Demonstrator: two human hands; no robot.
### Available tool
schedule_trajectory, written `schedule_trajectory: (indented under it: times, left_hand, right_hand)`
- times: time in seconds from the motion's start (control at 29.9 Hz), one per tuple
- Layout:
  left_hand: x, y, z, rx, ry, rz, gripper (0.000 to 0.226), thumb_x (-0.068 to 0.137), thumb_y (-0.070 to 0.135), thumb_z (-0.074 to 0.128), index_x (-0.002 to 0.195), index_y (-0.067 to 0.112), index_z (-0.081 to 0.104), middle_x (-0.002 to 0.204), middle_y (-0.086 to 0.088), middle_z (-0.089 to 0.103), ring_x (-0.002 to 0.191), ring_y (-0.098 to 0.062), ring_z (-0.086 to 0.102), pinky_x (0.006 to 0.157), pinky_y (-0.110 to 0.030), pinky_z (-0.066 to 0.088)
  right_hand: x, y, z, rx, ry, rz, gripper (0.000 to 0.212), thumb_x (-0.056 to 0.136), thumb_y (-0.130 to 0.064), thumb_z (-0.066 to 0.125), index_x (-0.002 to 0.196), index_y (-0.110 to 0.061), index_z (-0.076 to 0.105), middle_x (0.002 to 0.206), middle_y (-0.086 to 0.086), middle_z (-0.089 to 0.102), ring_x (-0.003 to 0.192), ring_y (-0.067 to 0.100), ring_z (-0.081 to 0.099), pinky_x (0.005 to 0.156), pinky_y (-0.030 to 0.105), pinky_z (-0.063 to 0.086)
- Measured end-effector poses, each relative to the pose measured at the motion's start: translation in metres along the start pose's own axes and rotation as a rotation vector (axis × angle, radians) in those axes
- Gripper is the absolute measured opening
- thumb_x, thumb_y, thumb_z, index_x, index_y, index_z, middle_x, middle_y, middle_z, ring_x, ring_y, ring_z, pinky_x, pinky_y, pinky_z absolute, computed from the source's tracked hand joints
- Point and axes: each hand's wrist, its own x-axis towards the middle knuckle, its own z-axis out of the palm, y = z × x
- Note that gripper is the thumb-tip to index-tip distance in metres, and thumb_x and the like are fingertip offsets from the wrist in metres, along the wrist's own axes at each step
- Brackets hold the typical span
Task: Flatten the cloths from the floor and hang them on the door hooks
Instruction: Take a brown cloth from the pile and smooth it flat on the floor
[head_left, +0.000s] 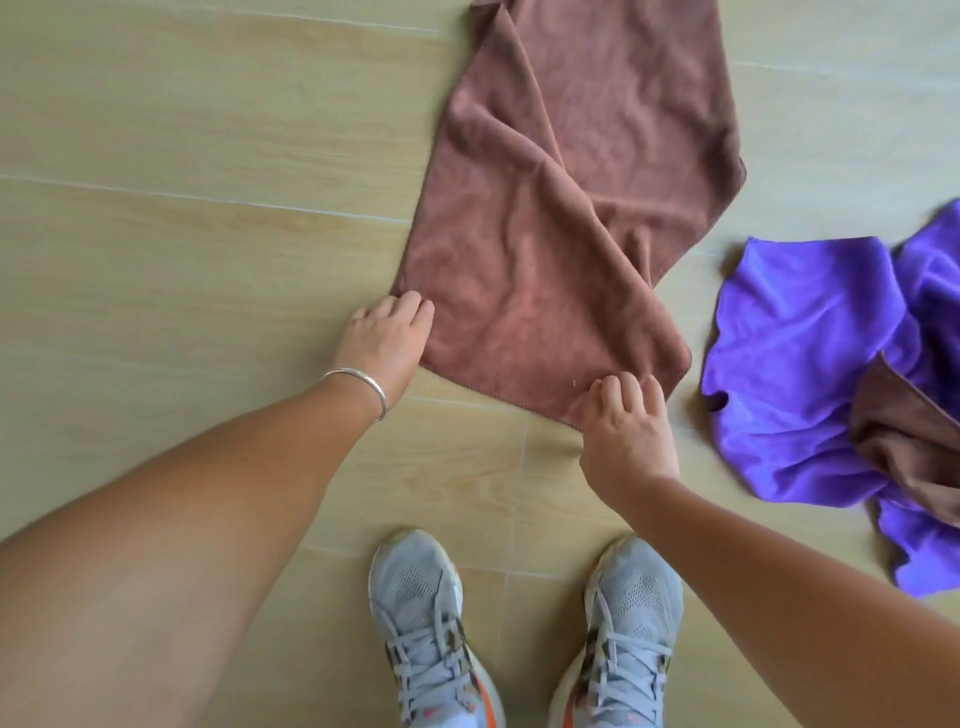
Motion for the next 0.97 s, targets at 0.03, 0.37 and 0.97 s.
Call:
schedule_trajectory:
  times: [0.03, 0.37, 0.97]
  left_hand:
    - [0.003, 0.0, 0.0, 0.014, 0.026, 0.009, 0.05, 0.08, 0.002, 0.056, 0.126, 0.015, 0.045, 0.126, -0.005, 0.047, 0.109, -0.027, 0.051, 0.08, -0.041, 0.041]
    - [-0.103, -0.005, -0.182, -0.311, 0.013, 0.257, 0.023, 0.077, 0.024, 0.042, 0.098, 0.02, 0.051, 0.081, 0.001, 0.063, 0.077, -0.028, 0.058, 0.064, -0.036, 0.045]
    - [-0.123, -0.136, -0.54, -0.074, 0.309, 0.173, 0.002, 0.085, 0.032, 0.054, 0.087, 0.032, 0.055, 0.076, 0.01, 0.062, 0.074, -0.022, 0.059, 0.058, -0.029, 0.033]
  right_hand:
    - [0.001, 0.0, 0.002, -0.015, 0.024, -0.002, 0.04, 0.072, -0.005, 0.046, 0.11, 0.003, 0.057, 0.097, 0.017, 0.05, 0.094, 0.035, 0.047, 0.104, 0.055, 0.032]
    - [-0.061, -0.029, -0.134, 0.45, -0.188, 0.098, 0.095, 0.076, -0.07, 0.052, 0.147, -0.013, 0.024, 0.145, 0.001, 0.033, 0.141, 0.023, 0.025, 0.114, 0.046, 0.022]
    - [-0.064, 0.056, -0.41, 0.645, 0.277, 0.451, 0.019, 0.091, -0.039, 0.052, 0.087, -0.023, 0.063, 0.089, -0.003, 0.066, 0.097, 0.024, 0.056, 0.09, 0.035, 0.036]
